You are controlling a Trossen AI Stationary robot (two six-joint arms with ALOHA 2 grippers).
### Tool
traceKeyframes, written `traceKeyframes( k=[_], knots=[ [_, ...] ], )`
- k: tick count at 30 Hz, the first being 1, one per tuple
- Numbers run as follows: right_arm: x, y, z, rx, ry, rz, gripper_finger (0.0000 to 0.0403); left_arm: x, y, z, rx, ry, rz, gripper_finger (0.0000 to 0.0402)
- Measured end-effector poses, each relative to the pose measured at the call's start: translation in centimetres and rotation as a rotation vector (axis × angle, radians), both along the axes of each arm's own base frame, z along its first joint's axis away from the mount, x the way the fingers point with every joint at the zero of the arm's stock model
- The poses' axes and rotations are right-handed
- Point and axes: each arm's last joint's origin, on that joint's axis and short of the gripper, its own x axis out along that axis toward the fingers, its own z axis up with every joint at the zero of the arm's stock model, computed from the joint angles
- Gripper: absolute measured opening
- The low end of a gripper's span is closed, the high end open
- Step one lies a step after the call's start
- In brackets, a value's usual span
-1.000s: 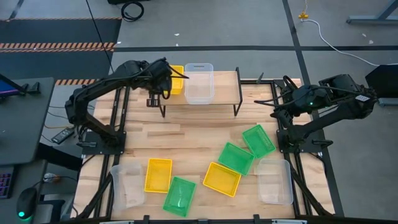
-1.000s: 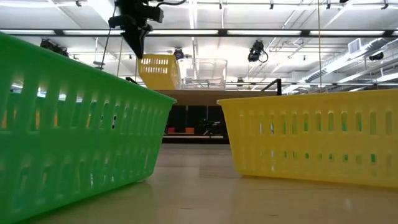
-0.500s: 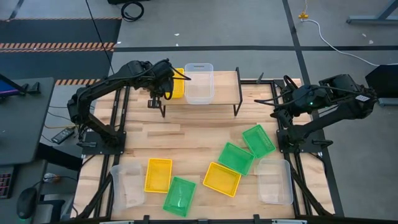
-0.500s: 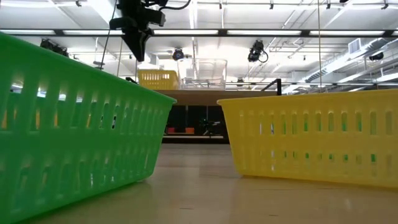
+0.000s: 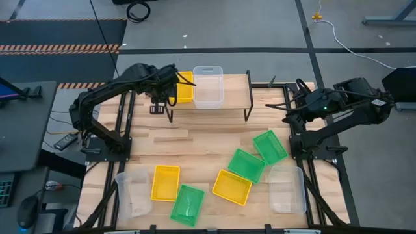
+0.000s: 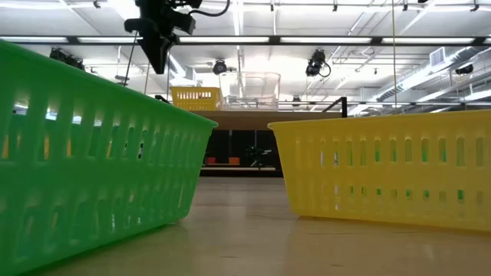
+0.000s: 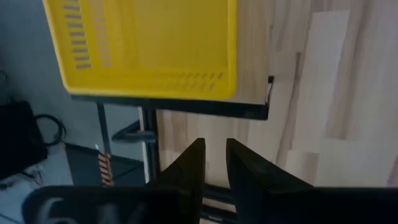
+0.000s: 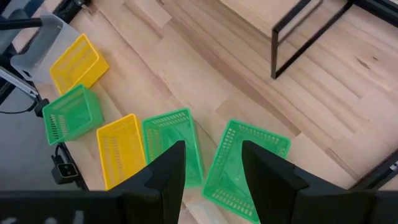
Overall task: Stack baskets on shelf by color
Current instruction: Put the top green bin on the shelf
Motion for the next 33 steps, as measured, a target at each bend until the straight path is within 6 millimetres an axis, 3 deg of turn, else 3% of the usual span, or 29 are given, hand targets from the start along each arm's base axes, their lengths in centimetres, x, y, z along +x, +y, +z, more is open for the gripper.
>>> traceKeyframes(
  k=[4,10,17,25,33],
  knots=[
    [1.6,0.6,-1.4,0.012,0.078,0.149,0.0164,-0.5,-1.0,2.4,0.022,-0.118,0.067,0.0067],
    [3.6,1.6,-5.3,0.127,0.302,0.406,0.0164,-1.6,-3.1,8.1,0.055,-0.409,0.168,0.0067],
    [4.8,1.9,-10.1,0.117,0.468,0.476,0.0164,-3.3,-5.3,13.4,0.029,-0.723,0.261,0.0065],
    [5.6,1.4,-15.5,0.081,0.520,0.380,0.0165,-3.4,-7.6,15.0,-0.051,-0.859,0.267,0.0065],
    [7.6,1.1,-19.7,0.190,0.381,0.233,0.0170,-2.8,-9.7,14.9,-0.116,-0.868,0.214,0.0057]
  ],
)
